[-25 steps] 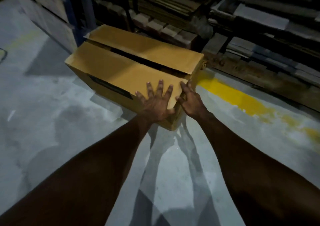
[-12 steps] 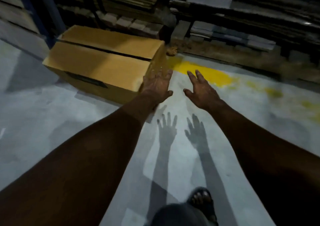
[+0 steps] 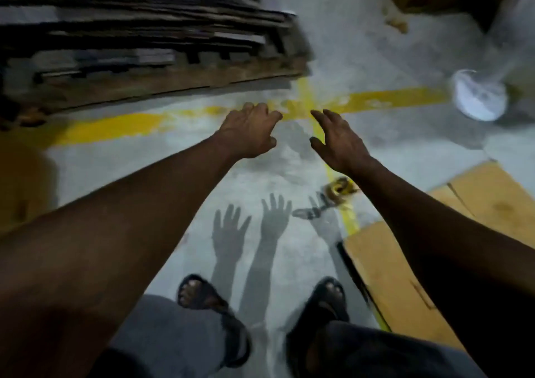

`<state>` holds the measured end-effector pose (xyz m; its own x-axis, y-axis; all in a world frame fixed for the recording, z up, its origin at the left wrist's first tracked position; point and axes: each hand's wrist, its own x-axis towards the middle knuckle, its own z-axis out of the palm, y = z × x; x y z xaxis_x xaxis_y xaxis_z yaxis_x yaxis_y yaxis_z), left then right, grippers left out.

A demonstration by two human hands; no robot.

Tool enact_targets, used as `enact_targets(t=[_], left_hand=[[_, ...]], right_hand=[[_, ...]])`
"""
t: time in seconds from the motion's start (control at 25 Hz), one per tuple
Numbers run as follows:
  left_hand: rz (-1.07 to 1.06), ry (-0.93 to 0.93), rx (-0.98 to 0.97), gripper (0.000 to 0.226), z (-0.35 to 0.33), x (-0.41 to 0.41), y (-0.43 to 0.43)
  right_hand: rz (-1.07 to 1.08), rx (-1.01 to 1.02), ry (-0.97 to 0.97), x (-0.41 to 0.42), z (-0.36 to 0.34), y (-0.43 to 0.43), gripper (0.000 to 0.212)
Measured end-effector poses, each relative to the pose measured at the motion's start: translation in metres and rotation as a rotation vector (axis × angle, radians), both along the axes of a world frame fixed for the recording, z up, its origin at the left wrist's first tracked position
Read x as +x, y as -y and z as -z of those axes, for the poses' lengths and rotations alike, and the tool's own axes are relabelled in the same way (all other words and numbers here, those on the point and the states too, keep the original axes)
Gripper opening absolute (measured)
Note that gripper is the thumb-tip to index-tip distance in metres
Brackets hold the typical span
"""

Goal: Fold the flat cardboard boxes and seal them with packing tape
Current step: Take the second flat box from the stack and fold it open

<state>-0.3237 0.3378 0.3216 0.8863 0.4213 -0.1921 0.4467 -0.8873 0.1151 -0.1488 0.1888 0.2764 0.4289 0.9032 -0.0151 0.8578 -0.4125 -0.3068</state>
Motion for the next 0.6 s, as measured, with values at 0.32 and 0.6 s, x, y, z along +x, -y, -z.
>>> enact_targets(t=[0.32, 0.6], left_hand=[[0.319, -0.016, 0.007, 0.055, 0.000, 0.195, 0.201], [0.426, -0.173, -0.122, 0.065, 0.143, 0.297, 0.317]], right_hand=[[0.326, -0.054, -0.002, 0.164, 0.010, 0.265, 0.061], [0.604, -0.197, -0.136, 0.225, 0.138, 0.398, 0.076]])
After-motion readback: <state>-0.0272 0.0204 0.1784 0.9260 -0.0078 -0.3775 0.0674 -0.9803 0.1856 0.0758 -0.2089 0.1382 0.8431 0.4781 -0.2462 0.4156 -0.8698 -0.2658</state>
